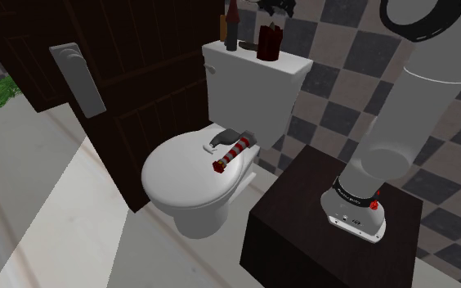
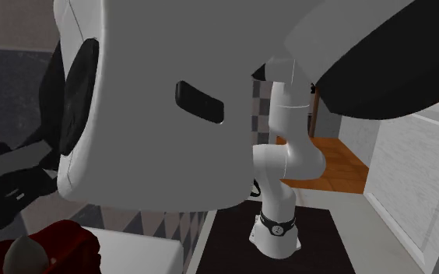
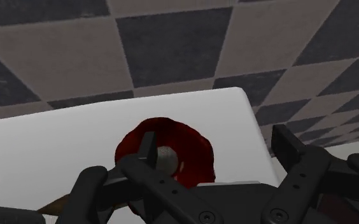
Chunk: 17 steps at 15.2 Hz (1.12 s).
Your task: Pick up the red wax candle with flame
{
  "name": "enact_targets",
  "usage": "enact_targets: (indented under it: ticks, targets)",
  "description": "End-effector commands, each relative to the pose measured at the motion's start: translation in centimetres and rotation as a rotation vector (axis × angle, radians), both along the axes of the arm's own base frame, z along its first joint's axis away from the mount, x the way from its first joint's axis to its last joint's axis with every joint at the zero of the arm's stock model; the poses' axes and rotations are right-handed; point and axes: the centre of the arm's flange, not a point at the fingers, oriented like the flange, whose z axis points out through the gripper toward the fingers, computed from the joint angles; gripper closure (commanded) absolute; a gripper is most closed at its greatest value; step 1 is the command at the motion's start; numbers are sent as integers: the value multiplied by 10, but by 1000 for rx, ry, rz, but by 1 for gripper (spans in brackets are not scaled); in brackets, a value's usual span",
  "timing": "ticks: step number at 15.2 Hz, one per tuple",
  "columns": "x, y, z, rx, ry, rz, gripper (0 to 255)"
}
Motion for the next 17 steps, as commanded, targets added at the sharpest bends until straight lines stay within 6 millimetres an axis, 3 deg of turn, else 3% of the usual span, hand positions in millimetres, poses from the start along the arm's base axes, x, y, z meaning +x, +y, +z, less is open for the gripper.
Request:
enact_targets:
  ticks: [1,4,13,14,17]
  targets:
    - [23,4,-8,-33,54,86,0]
    - [49,10,-17,-73,115,187,0]
    - [49,10,-57,-73,115,187,0]
    - [49,11,-57,-73,115,187,255]
    - [49,11,-57,-73,115,187,255]
